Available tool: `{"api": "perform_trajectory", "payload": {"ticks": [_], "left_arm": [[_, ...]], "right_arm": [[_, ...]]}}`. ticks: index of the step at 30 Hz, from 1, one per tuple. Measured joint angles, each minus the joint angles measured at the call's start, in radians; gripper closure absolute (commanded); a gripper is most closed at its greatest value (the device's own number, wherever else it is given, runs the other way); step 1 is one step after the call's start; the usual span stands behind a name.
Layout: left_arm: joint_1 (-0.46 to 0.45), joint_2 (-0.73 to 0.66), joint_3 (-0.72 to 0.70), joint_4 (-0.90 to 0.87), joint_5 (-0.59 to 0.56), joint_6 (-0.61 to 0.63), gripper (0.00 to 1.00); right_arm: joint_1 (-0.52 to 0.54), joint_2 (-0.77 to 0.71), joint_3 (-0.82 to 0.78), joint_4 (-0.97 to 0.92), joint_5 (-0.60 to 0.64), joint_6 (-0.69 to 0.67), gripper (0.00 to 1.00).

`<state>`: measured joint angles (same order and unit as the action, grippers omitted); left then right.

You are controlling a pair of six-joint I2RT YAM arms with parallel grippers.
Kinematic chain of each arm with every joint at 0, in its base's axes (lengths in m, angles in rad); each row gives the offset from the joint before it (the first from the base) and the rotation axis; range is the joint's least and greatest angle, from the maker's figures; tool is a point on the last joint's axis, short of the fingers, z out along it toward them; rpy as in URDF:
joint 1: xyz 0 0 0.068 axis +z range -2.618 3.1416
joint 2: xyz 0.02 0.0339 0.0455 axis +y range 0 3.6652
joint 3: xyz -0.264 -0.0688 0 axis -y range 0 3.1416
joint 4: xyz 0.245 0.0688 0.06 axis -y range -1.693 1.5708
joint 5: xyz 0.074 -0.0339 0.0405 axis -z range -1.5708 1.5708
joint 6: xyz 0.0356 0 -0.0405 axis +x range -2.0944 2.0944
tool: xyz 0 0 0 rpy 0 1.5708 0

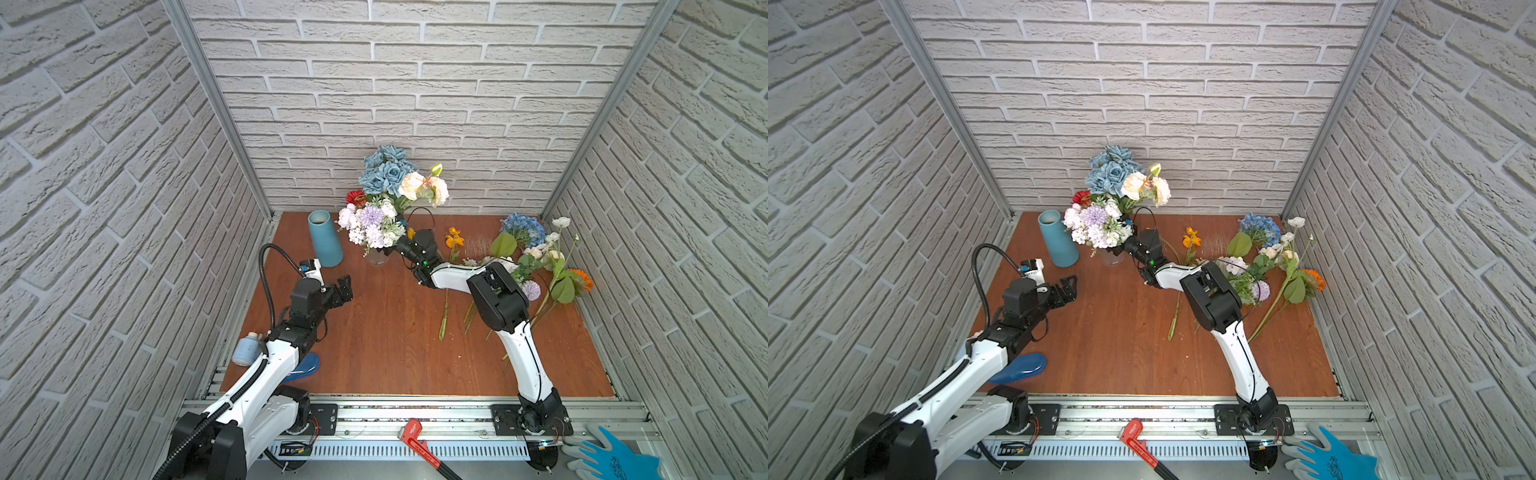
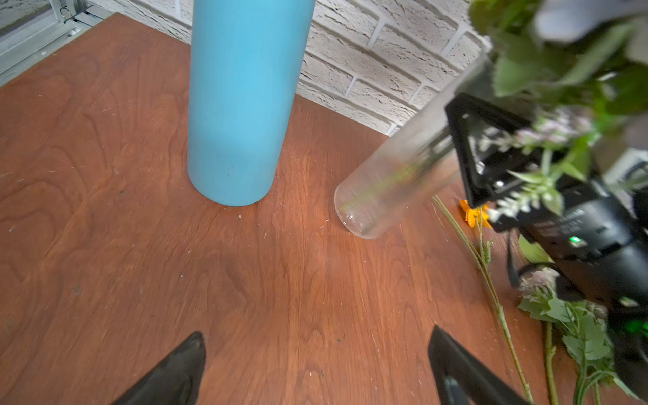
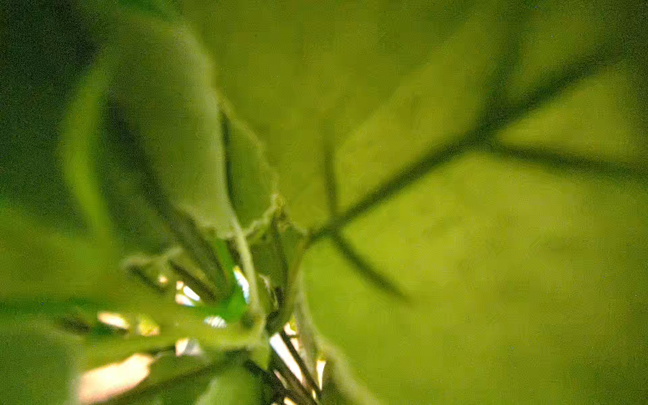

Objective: Arrange flowers in a vase
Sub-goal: Place the vase at the top-center of the table.

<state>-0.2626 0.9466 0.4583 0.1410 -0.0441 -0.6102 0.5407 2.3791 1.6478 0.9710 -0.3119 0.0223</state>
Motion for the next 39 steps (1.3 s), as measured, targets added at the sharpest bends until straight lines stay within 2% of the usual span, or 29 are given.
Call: {"api": "perform_trajectory", "payload": {"ticks": [10, 17, 18, 20, 21, 22, 23, 24, 30, 39], "left_arm": [[0.006, -0.022, -0.009, -0.019, 0.007, -0.005, 0.02], [0.008, -0.005, -0.009, -0.016, 0.012, -0.005, 0.02], [0.009, -0.003, -0.009, -0.016, 0.013, -0.005, 0.02], [0.011, 0.001, -0.009, -0.014, 0.016, -0.005, 0.02], [0.012, 0.002, -0.009, -0.014, 0.017, -0.005, 0.02], [0.013, 0.004, -0.009, -0.014, 0.019, -0.006, 0.02], [0.013, 0.005, -0.009, -0.014, 0.02, -0.008, 0.02], [0.014, 0.005, -0.009, -0.014, 0.023, -0.01, 0.02], [0.016, 0.005, -0.01, -0.013, 0.027, -0.013, 0.02], [0.018, 0.006, -0.011, -0.006, 0.036, -0.017, 0.02]], "right_arm": [[0.0, 0.225, 0.399, -0.17, -0.004, -0.05, 0.94], [-0.001, 0.318, 0.541, -0.227, -0.004, -0.053, 0.94], [-0.002, 0.318, 0.545, -0.234, -0.005, -0.055, 0.91], [-0.002, 0.318, 0.546, -0.24, -0.005, -0.055, 0.78], [-0.001, 0.318, 0.546, -0.24, -0.005, -0.055, 0.66], [-0.002, 0.318, 0.546, -0.24, -0.005, -0.055, 0.51], [-0.002, 0.318, 0.546, -0.24, -0.005, -0.055, 0.32], [-0.002, 0.318, 0.546, -0.24, -0.005, -0.054, 0.02], [-0.002, 0.317, 0.544, -0.167, 0.0, -0.054, 0.0], [-0.006, 0.263, 0.391, -0.07, 0.006, -0.042, 0.01]]}}
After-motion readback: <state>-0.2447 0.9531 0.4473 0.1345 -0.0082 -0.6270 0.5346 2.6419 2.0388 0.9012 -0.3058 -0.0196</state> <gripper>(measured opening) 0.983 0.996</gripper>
